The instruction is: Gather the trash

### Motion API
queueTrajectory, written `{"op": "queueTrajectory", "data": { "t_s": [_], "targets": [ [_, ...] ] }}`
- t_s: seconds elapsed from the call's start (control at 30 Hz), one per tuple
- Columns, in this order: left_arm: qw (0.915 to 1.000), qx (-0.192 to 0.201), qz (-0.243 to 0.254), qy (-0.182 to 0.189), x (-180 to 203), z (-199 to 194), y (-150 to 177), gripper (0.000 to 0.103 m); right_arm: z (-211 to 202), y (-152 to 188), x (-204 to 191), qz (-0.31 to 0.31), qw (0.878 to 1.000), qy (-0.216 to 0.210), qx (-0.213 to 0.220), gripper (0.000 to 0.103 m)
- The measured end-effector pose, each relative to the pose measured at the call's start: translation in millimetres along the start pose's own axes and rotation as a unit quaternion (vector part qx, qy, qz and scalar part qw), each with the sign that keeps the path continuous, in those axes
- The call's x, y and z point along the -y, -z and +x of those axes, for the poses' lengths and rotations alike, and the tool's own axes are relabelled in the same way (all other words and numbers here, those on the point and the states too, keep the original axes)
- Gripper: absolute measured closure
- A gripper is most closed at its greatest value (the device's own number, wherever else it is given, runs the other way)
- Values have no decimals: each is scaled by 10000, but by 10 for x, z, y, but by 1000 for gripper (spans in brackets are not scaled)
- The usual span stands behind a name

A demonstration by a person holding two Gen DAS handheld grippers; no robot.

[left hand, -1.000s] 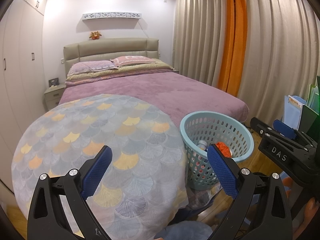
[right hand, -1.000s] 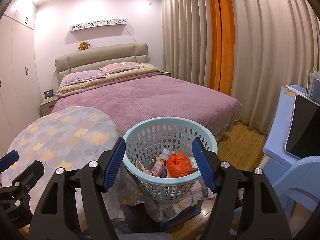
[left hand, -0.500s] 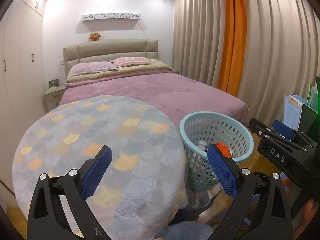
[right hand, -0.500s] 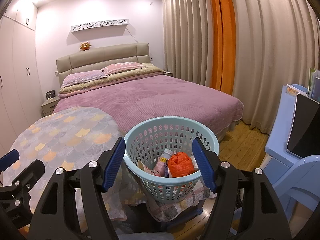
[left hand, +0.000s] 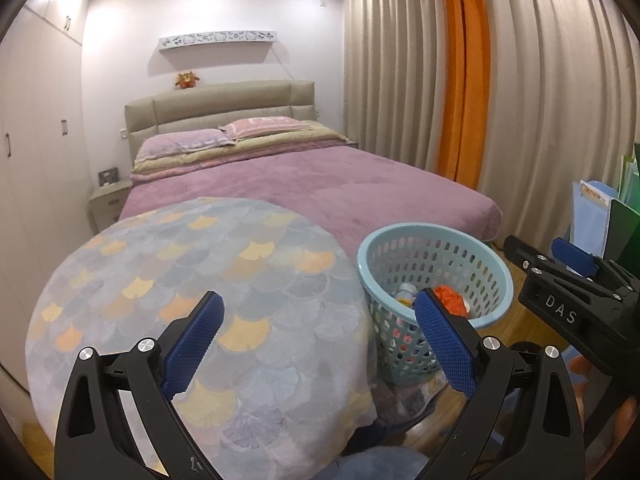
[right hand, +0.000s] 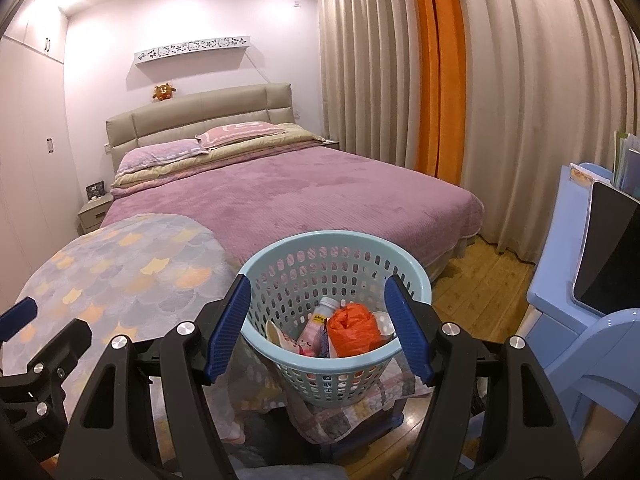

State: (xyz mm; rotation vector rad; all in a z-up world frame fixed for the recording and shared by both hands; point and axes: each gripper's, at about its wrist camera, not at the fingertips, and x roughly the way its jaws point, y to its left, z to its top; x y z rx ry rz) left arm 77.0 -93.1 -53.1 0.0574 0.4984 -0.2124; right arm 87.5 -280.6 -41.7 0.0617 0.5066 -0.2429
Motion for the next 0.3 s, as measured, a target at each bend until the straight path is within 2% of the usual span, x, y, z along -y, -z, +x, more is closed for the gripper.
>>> {"op": "queueTrajectory", "data": {
  "t_s": [0.3],
  "targets": [
    [10000, 5, 66, -29, 16, 74, -58, 8, 95, -42, -8, -29, 10000, 59, -24, 37]
  ]
}}
